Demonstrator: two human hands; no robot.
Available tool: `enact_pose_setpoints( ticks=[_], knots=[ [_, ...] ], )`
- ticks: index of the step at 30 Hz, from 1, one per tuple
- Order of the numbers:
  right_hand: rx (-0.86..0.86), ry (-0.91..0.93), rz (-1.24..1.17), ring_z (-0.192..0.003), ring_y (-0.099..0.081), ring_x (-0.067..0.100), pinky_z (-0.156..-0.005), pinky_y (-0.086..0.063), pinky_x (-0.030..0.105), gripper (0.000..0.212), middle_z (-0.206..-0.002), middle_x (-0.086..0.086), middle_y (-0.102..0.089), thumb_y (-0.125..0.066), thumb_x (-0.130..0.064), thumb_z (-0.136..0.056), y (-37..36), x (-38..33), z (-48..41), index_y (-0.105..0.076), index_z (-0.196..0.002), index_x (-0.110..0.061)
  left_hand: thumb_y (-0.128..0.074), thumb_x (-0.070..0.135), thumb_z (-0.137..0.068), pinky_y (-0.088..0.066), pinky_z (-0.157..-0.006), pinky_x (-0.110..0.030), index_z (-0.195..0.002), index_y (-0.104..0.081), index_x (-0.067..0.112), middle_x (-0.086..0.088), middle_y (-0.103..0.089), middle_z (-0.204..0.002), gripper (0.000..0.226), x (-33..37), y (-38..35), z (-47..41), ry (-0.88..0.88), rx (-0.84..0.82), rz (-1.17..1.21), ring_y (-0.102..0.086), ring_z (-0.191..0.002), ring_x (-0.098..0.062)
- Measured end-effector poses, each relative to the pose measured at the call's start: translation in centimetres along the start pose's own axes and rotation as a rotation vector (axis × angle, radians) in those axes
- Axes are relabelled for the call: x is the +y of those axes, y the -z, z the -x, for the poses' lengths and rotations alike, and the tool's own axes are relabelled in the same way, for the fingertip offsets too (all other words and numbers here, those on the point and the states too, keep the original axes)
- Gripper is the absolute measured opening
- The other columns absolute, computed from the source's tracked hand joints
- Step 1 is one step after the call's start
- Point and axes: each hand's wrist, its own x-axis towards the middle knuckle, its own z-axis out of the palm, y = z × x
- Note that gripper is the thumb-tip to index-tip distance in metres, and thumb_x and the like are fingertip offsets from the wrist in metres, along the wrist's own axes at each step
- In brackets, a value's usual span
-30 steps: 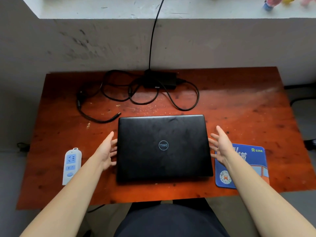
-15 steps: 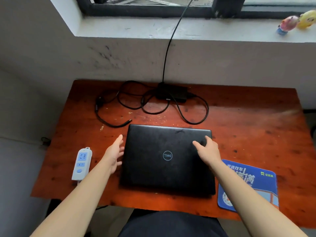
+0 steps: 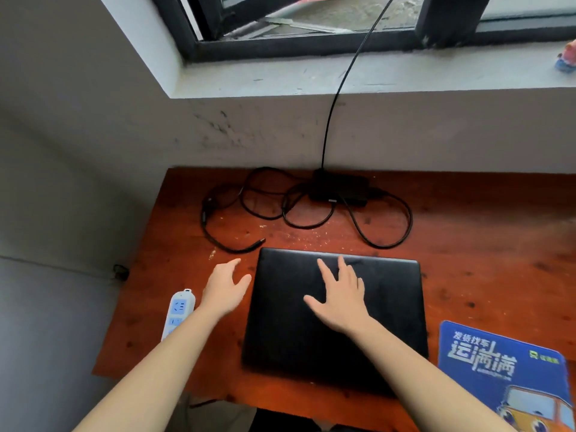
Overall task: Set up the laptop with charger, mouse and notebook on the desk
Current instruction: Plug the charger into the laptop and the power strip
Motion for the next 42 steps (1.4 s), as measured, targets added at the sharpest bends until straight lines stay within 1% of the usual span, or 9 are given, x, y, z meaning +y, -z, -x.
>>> enact_pose_setpoints(
  ticks=[3,6,10,14,17,20,27,31,42],
  knots=[
    [0.011,-0.062,0.040,-0.152,0.017,0.043,-0.121,0.005,0.062,0.091,-0.167,0.018,0.014,-0.046,-0.072,-0.088,-2.4,-1.7,-0.7,-0.001,-0.160,-0.039,-0.055,0.036,-0.097,-0.038,-0.110,-0.042,-0.147,-0.043,0.021,-0.006,-0.046,-0.148,0.054,0.2,0.2,-3.3,-0.110,-0.016,-0.079,-0.043,-0.137,-0.025],
    [0.081,-0.131,0.123,-0.147,0.027,0.048,-0.117,0.013,0.065,0.088,-0.165,0.022,0.021,-0.028,-0.082,-0.085,-4.6,-3.2,-1.4,-0.001,-0.159,-0.041,-0.051,0.032,-0.098,-0.036,-0.110,-0.044,-0.151,-0.037,0.021,-0.005,-0.045,-0.148,0.056,0.5,0.0,-6.2,-0.241,0.002,-0.222,-0.042,-0.136,-0.026],
    [0.229,-0.178,0.224,-0.148,0.027,0.047,-0.119,0.010,0.067,0.084,-0.165,0.023,0.018,-0.017,-0.083,-0.088,-7.4,-3.6,-1.4,-0.002,-0.159,-0.042,-0.050,0.033,-0.098,-0.037,-0.107,-0.047,-0.154,-0.029,0.020,-0.007,-0.046,-0.146,0.061,-0.2,-0.5,-8.8,-0.352,-0.043,-0.289,-0.042,-0.134,-0.028],
    [0.326,-0.203,0.264,-0.152,0.014,0.046,-0.120,0.000,0.066,0.083,-0.167,0.023,0.005,-0.026,-0.081,-0.088,-8.4,-3.6,-1.6,-0.014,-0.159,-0.041,-0.053,0.040,-0.096,-0.039,-0.100,-0.044,-0.146,-0.045,0.024,-0.004,-0.056,-0.129,0.053,-2.1,-1.3,-9.7,-0.448,0.009,-0.321,-0.048,-0.120,-0.024],
    [0.384,-0.211,0.300,-0.153,0.007,0.047,-0.120,-0.005,0.066,0.084,-0.167,0.023,-0.001,-0.032,-0.080,-0.086,-9.2,-3.6,-2.0,-0.019,-0.159,-0.040,-0.063,0.038,-0.092,-0.041,-0.095,-0.048,-0.129,-0.066,0.026,-0.002,-0.060,-0.108,0.039,-4.5,-2.0,-9.6,-0.480,0.106,-0.273,-0.051,-0.105,-0.026],
    [0.442,-0.197,0.328,-0.153,0.003,0.048,-0.120,-0.007,0.067,0.085,-0.167,0.024,-0.004,-0.034,-0.081,-0.086,-9.6,-3.2,-2.2,-0.021,-0.158,-0.038,-0.070,0.031,-0.090,-0.037,-0.085,-0.039,-0.112,-0.075,0.025,-0.001,-0.059,-0.097,0.024,-6.8,-2.6,-9.1,-0.491,0.228,-0.162,-0.050,-0.096,-0.023],
    [0.480,-0.189,0.341,-0.153,0.002,0.047,-0.121,-0.006,0.066,0.085,-0.167,0.023,-0.005,-0.036,-0.079,-0.086,-10.0,-3.1,-2.2,-0.020,-0.159,-0.037,-0.069,0.021,-0.092,-0.031,-0.089,-0.034,-0.112,-0.075,0.020,-0.007,-0.057,-0.100,0.021,-7.2,-4.7,-8.0,-0.453,0.317,-0.050,-0.045,-0.100,-0.024],
    [0.486,-0.178,0.331,-0.153,0.002,0.047,-0.120,-0.006,0.066,0.084,-0.166,0.024,-0.006,-0.037,-0.078,-0.086,-9.8,-3.1,-2.2,-0.022,-0.158,-0.037,-0.066,0.016,-0.093,-0.037,-0.093,-0.036,-0.114,-0.075,0.014,-0.011,-0.057,-0.102,0.022,-6.3,-4.9,-8.0,-0.450,0.265,0.036,-0.048,-0.102,-0.029],
    [0.485,-0.176,0.308,-0.153,0.002,0.047,-0.120,-0.006,0.067,0.083,-0.166,0.024,-0.007,-0.040,-0.076,-0.087,-9.8,-3.4,-2.0,-0.025,-0.158,-0.036,-0.065,0.014,-0.094,-0.043,-0.087,-0.041,-0.113,-0.075,0.011,-0.010,-0.059,-0.098,0.022,-6.6,-4.0,-8.2,-0.577,0.214,-0.014,-0.049,-0.098,-0.029]
  ],
)
